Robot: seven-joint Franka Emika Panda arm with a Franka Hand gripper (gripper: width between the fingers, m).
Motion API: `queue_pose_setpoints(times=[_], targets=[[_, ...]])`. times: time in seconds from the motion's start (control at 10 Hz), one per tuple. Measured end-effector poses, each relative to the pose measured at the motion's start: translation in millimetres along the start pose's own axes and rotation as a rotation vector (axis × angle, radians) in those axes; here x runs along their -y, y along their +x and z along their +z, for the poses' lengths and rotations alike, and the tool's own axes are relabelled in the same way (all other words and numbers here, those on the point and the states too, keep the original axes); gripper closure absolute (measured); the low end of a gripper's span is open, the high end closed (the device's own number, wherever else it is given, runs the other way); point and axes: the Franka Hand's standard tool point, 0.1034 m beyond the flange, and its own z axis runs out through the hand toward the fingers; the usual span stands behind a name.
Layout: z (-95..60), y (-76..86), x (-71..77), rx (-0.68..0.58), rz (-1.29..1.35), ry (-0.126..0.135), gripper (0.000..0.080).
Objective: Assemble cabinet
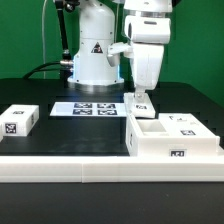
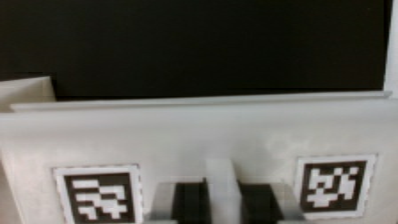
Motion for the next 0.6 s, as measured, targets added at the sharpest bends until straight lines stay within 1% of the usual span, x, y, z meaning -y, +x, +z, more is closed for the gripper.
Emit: queue_pose_setpoints(times=[0.2,0.4,0.6], targets=[[2.6,0.7,-5.4,-0.005,0.006,-0.002,0.0731],[5.6,1.3,-4.7,-0.006,0.005,0.004,0.0731],[5.6,0.9,-4.8,-0.006,0.006,0.004,0.0731]])
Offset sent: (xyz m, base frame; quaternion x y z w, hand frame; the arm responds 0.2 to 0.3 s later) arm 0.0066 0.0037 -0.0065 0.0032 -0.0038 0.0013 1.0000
